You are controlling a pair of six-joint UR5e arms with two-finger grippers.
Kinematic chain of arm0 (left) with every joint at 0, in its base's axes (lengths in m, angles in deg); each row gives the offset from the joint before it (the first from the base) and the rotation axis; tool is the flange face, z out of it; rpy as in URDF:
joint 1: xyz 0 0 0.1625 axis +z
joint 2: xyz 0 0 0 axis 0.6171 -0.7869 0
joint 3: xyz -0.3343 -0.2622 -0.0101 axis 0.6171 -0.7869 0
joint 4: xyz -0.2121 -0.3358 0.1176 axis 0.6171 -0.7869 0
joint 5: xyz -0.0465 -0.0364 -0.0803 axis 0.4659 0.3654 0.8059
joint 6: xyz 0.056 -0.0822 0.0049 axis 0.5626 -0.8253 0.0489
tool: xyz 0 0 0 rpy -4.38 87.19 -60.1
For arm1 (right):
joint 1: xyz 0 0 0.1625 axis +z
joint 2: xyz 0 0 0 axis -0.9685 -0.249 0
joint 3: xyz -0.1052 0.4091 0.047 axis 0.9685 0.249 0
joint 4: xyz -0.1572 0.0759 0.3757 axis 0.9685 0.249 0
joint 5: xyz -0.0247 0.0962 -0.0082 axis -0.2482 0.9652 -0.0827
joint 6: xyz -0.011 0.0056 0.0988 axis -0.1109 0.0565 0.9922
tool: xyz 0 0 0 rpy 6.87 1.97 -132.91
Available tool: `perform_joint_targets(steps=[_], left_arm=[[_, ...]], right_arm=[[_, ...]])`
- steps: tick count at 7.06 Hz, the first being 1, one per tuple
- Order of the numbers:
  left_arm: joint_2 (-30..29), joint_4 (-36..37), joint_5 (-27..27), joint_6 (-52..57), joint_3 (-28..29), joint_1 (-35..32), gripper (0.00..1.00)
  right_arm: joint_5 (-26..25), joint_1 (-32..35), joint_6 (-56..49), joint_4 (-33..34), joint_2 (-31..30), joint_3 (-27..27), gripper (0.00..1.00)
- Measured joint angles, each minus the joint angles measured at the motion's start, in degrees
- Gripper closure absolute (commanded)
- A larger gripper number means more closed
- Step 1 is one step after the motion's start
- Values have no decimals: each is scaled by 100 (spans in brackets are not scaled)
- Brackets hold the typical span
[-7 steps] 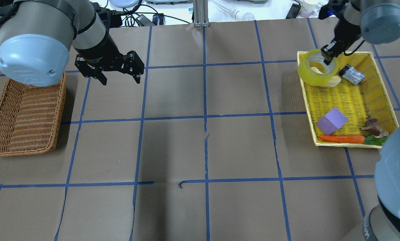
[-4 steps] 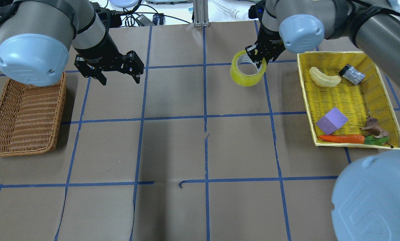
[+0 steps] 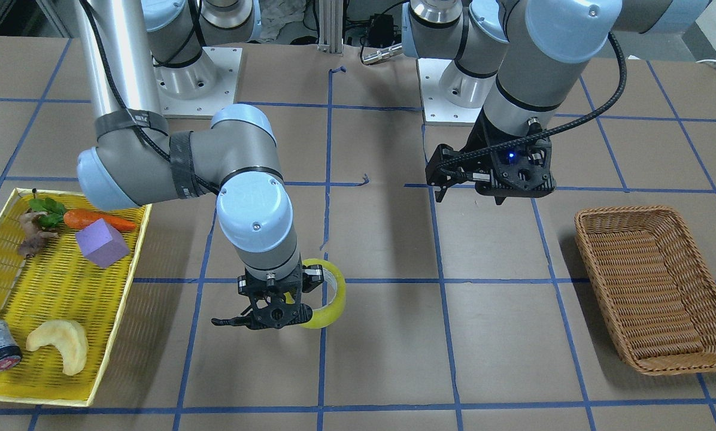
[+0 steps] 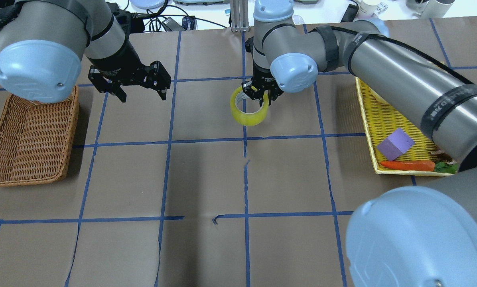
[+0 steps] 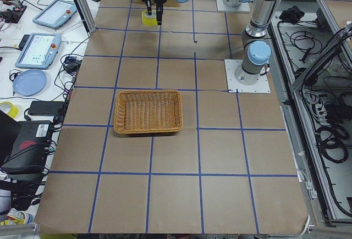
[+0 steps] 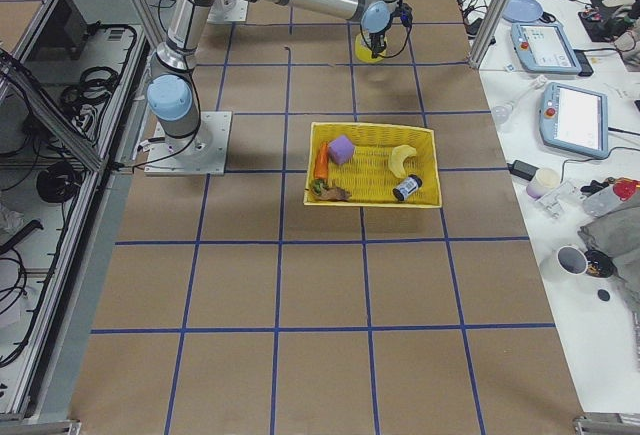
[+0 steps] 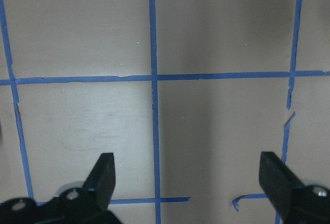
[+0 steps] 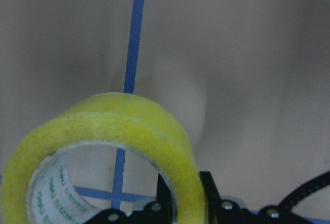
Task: Transfer tape with both arms
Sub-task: 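Lift the tape roll out of the tray and carry it toward the table center, then set the tape roll on the table and open the right gripper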
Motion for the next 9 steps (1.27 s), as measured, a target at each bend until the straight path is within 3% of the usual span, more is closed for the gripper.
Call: perform_joint_targets(steps=[3,4,5,7,9], left_arm=[[-5,-33,-52,229,-13,50,0],[-9,-41,-78,298,-27,54,0],[-17,-29,-84,328,-57,57,0],[-38,25,-73,339,-122,58,0],[-42,67,-77,275,-120,58,0]], right_arm=[[-78,10,31,158,931,990,99],[-99,-6,25,164,1060,1073,44],[-115,-17,43,164,1118,1082,0],[-85,-25,216,146,1117,1129,0],[-76,-98,193,-161,664,1094,0]])
